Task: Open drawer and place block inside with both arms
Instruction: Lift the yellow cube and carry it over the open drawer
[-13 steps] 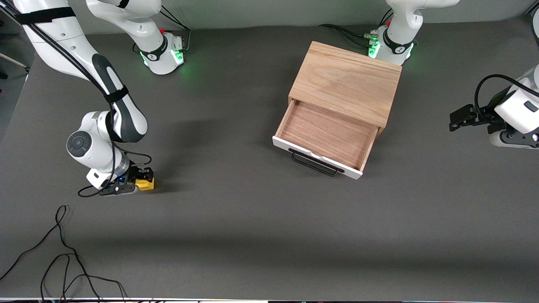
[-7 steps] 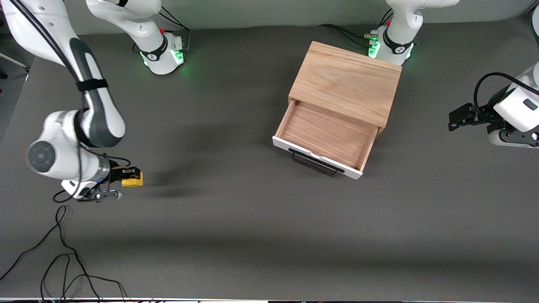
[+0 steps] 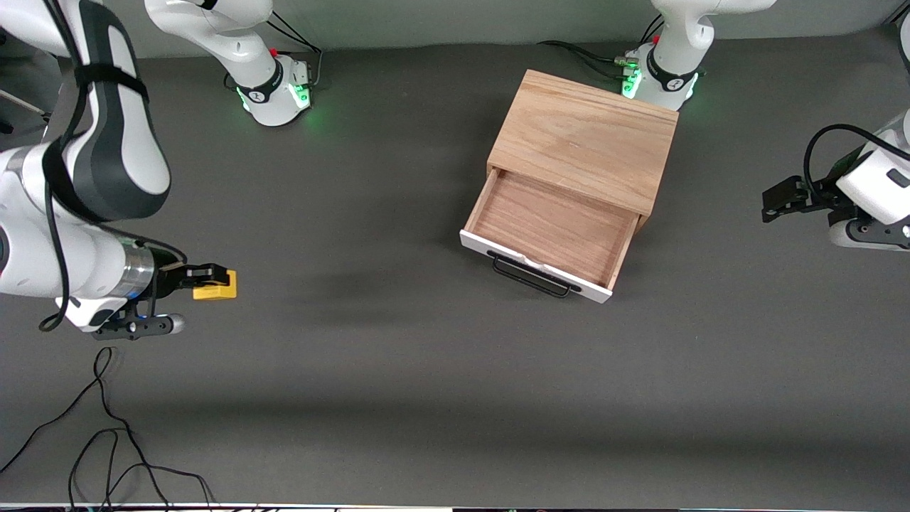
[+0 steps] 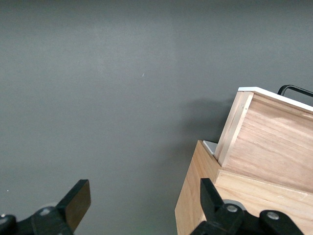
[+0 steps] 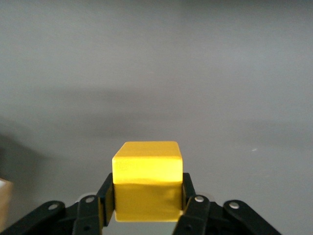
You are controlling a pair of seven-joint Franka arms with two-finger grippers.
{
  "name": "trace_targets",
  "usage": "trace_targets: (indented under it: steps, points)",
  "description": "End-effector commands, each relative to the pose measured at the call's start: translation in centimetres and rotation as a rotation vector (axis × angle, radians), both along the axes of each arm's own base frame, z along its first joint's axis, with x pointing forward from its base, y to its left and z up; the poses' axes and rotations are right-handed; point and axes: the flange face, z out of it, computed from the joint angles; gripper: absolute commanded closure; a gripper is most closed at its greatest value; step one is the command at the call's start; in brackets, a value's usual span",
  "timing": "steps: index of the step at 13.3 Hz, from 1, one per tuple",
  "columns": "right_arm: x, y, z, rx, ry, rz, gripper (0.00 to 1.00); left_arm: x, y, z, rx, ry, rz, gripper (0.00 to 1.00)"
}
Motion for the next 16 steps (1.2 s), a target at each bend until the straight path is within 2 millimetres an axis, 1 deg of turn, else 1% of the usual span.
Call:
trace_targets:
  steps: [1, 2, 3, 4, 6, 7, 10, 13, 14, 16]
  points:
    - [0.0, 6.0, 3.1, 0.021, -0.010, -0.122, 0.95, -0.3, 0.0, 0.3, 0.036, 0.003, -0.030, 0.00]
    - [-0.2, 8.9, 3.7, 0.019, -0.018, -0.150, 0.95, -0.3, -0.1, 0.4, 0.040, 0.001, -0.033, 0.00]
    - [-0.7, 11.4, 4.4, 0.017, -0.027, -0.175, 0.95, -0.4, -0.1, 0.3, 0.038, 0.003, -0.031, 0.00]
    - [-0.9, 13.7, 4.3, 0.024, -0.020, -0.207, 0.95, -0.4, -0.1, 0.3, 0.038, 0.003, -0.033, 0.00]
    - [-0.4, 16.4, 5.4, 0.123, 0.003, -0.295, 0.95, -0.4, -0.2, 0.4, 0.038, 0.001, -0.031, 0.00]
    - [-1.0, 18.9, 5.9, 0.138, 0.009, -0.308, 0.95, -0.4, -0.2, 0.4, 0.037, 0.001, -0.030, 0.00]
    - [-3.7, 26.4, 6.5, 0.146, 0.037, -0.367, 0.95, -0.4, -0.4, 0.3, 0.033, 0.003, -0.023, 0.00]
    - [-7.5, 34.3, 6.4, 0.150, 0.031, -0.351, 0.95, -0.4, -0.5, 0.4, 0.033, 0.001, -0.020, 0.00]
    - [-8.6, 36.3, 6.3, 0.163, 0.023, -0.362, 0.95, -0.4, -0.6, 0.4, 0.033, 0.001, -0.022, 0.00]
    - [-10.5, 40.3, 4.9, 0.175, -0.004, -0.344, 0.95, -0.4, -0.6, 0.4, 0.033, 0.001, -0.022, 0.00]
